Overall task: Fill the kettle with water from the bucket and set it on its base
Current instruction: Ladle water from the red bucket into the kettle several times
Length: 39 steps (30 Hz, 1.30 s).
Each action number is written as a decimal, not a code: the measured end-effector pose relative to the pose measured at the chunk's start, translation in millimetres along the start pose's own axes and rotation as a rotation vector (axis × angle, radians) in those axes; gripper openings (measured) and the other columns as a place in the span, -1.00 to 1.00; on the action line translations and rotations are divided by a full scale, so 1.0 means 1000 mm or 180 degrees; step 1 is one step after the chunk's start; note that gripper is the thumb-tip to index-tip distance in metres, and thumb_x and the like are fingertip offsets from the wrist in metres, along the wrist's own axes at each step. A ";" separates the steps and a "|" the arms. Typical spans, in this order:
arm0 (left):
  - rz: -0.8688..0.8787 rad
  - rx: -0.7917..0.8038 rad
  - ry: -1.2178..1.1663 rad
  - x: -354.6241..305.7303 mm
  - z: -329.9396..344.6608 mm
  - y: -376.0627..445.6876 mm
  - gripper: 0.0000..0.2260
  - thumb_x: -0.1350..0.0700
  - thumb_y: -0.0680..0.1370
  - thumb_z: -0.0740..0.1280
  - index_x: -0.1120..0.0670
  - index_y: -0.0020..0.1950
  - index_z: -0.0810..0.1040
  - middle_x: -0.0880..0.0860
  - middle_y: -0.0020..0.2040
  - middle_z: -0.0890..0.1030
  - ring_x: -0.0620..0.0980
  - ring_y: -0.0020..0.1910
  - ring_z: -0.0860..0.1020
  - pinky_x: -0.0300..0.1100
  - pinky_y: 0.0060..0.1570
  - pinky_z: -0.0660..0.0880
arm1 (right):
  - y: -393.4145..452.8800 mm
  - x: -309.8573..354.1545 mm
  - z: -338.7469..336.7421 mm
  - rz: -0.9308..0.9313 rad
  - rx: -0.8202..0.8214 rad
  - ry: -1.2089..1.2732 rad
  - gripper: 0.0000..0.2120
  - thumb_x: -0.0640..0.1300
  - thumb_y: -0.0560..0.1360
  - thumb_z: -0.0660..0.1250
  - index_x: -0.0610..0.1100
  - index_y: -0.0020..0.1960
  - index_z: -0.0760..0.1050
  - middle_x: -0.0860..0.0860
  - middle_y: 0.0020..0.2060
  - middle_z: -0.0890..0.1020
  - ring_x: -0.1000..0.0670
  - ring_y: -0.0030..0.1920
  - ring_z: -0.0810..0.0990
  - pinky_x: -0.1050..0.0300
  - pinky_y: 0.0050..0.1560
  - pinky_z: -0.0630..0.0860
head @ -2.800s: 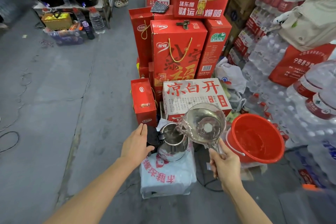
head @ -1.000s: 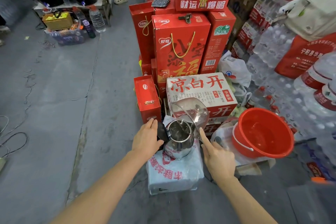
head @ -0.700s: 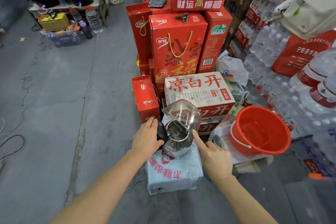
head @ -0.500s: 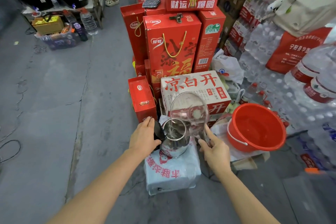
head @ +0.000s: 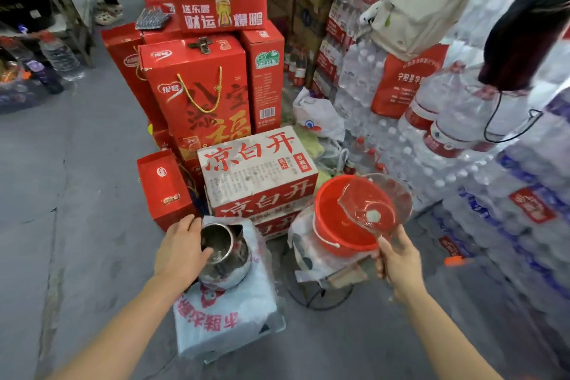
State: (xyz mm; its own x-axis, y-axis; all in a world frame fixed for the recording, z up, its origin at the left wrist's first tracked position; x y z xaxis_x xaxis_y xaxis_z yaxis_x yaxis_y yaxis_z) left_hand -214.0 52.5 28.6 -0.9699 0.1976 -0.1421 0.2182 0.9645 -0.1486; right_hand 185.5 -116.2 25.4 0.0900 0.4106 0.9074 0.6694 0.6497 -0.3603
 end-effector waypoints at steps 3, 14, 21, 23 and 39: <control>0.0016 0.0010 0.0257 -0.011 0.007 0.007 -0.40 -0.02 0.45 0.45 0.12 0.43 0.39 0.10 0.43 0.40 0.16 0.34 0.39 -0.01 0.24 0.47 | 0.025 -0.004 -0.007 -0.0124 0.0013 -0.0731 -0.36 -0.21 0.60 0.30 0.27 0.52 0.18 -0.13 -0.35 0.61 0.04 -0.46 0.49 0.13 -0.41 0.49; 0.0246 0.0466 0.0967 -0.043 0.049 0.036 -0.44 -0.10 0.43 0.44 0.11 0.35 0.47 0.09 0.31 0.51 0.16 0.31 0.43 0.00 0.19 0.49 | 0.088 -0.008 0.030 -0.0577 0.0535 -0.4423 -0.24 -0.29 0.56 0.13 -0.02 0.63 -0.17 -0.02 -0.17 0.63 -0.08 -0.16 0.65 0.07 -0.27 0.43; 0.0409 0.0433 0.0855 -0.075 0.064 0.043 -0.41 -0.17 0.46 0.39 0.10 0.40 0.43 0.08 0.37 0.48 0.11 0.36 0.41 0.02 0.30 0.41 | 0.115 -0.027 0.049 -0.0698 0.0774 -0.4487 -0.27 -0.33 0.52 0.06 -0.08 0.63 -0.10 -0.05 -0.02 0.69 -0.12 -0.05 0.68 0.01 -0.21 0.47; 0.0610 0.0511 0.0621 -0.111 0.073 0.047 -0.37 -0.18 0.53 0.29 0.07 0.52 0.26 0.06 0.50 0.33 0.07 0.47 0.29 -0.01 0.43 0.25 | 0.124 -0.032 0.049 -0.0556 0.0798 -0.4261 -0.31 -0.28 0.54 0.07 -0.05 0.63 -0.04 -0.07 0.03 0.68 -0.14 0.01 0.68 -0.01 -0.11 0.52; 0.1420 0.0584 0.0277 -0.269 0.146 0.056 -0.38 -0.17 0.64 0.02 0.14 0.58 -0.04 0.08 0.61 -0.04 0.01 0.58 -0.08 -0.04 0.53 -0.01 | 0.111 -0.067 -0.007 0.0845 0.0998 -0.0116 -0.34 -0.25 0.52 0.43 -0.07 0.55 0.25 -0.13 -0.49 0.51 0.04 -0.63 0.35 0.23 -0.66 0.28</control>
State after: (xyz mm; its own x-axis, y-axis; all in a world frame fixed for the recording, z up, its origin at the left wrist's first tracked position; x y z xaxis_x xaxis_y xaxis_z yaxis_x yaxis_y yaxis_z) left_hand 74.6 27.8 -84.7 -0.7811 0.6060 -0.1501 0.6225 0.7372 -0.2629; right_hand 259.4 -75.8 -73.7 0.1993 0.6090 0.7677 0.3688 0.6792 -0.6346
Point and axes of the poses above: each hand's wrist, its own y-axis towards the middle knuckle, its own z-axis out of the palm, x = y × z, the point moved 7 cm from there along y, towards the middle knuckle
